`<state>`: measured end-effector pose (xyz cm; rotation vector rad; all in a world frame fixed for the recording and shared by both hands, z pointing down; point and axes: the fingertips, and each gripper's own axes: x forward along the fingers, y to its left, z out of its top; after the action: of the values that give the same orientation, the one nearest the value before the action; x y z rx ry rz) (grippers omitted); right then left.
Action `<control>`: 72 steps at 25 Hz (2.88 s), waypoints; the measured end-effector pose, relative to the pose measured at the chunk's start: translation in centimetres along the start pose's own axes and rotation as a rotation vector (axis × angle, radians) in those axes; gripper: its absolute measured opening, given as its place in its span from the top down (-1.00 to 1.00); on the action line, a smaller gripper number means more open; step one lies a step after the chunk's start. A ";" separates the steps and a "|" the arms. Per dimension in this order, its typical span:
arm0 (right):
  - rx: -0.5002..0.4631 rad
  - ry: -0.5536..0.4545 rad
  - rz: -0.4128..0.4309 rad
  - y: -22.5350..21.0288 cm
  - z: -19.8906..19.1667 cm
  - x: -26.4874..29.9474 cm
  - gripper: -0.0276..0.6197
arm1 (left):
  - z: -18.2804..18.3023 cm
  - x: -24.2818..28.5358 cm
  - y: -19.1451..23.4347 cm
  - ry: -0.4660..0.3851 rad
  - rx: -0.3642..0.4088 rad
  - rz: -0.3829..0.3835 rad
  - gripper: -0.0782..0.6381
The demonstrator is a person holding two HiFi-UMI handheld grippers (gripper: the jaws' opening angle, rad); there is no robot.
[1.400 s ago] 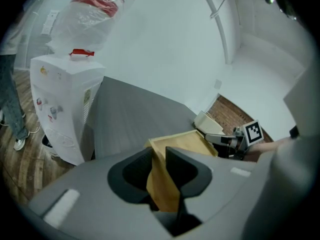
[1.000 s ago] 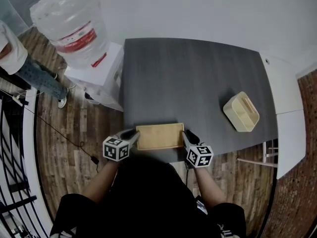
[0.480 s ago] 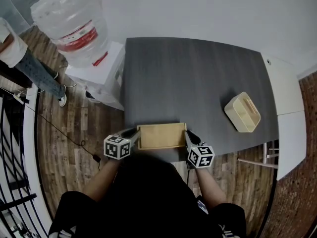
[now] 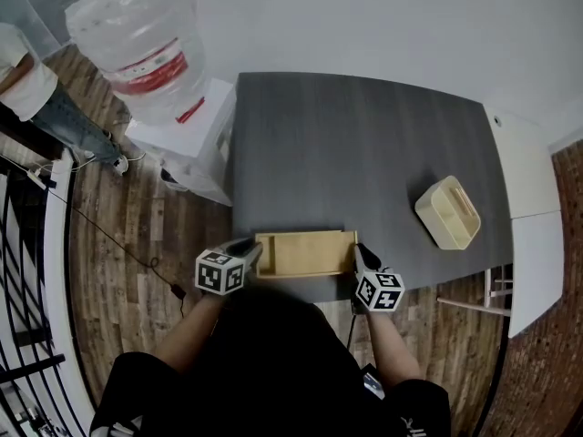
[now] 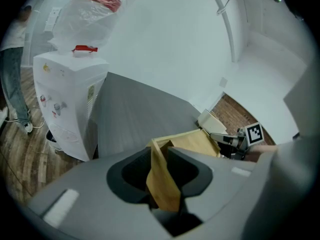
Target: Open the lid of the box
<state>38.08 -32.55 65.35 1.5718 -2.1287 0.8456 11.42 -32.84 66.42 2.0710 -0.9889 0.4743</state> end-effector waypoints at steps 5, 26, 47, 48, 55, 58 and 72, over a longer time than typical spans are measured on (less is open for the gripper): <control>0.011 -0.007 -0.040 -1.3 0.2 -0.3 0.83 | 0.1 0.1 0.0 -0.003 -0.005 -0.001 0.52; 0.037 -0.035 -0.127 -5.0 0.7 -1.3 0.83 | 0.2 0.1 0.2 -0.008 -0.034 -0.005 0.58; 0.073 -0.050 -0.234 -10.0 1.1 -3.1 0.83 | 0.2 0.2 0.1 -0.011 -0.068 -0.025 0.58; 0.075 -0.051 -0.240 -10.2 1.1 -3.1 0.83 | 0.2 0.2 0.1 -0.010 -0.068 -0.024 0.58; 0.090 -0.056 -0.265 -11.2 1.1 -3.3 0.83 | 0.2 0.2 0.1 0.002 -0.062 -0.018 0.58; 0.088 -0.060 -0.282 -11.8 1.2 -3.6 0.83 | 0.1 0.1 0.1 0.004 -0.060 -0.013 0.58; 0.078 -0.063 -0.320 -13.7 1.1 -4.2 0.82 | 0.1 0.1 0.3 -0.006 -0.073 -0.002 0.58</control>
<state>52.45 -32.91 65.41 1.9345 -1.8318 0.7861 11.25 -33.08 66.50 2.0091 -0.9938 0.4251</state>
